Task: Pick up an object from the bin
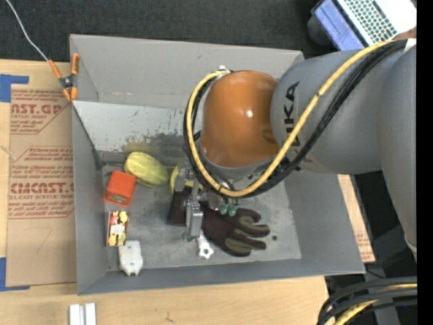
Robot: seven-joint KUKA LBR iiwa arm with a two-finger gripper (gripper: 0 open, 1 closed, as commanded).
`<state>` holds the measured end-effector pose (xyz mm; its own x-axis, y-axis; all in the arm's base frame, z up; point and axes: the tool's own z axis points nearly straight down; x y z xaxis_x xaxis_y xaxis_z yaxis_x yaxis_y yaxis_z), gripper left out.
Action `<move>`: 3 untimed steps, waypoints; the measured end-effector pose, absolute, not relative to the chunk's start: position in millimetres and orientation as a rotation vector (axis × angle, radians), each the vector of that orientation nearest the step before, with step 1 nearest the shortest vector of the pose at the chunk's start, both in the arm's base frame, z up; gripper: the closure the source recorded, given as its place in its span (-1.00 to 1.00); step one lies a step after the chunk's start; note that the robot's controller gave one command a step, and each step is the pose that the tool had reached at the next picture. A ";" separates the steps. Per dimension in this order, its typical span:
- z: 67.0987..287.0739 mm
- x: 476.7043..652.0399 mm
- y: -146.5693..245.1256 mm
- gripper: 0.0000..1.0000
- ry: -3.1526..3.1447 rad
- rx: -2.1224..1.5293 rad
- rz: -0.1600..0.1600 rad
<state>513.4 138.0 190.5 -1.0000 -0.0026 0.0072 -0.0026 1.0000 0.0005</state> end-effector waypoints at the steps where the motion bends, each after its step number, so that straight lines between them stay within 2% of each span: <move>1: 195.0 515.3 137.1 -1.00 -3.142 0.001 -0.002; 2: 125.7 514.8 123.4 -1.00 -3.139 0.139 -0.002; 3: 70.7 549.7 131.5 1.00 -3.139 -0.198 -0.008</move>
Offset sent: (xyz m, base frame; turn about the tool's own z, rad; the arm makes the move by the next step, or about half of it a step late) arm -0.0006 -0.0244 -0.1110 -0.1391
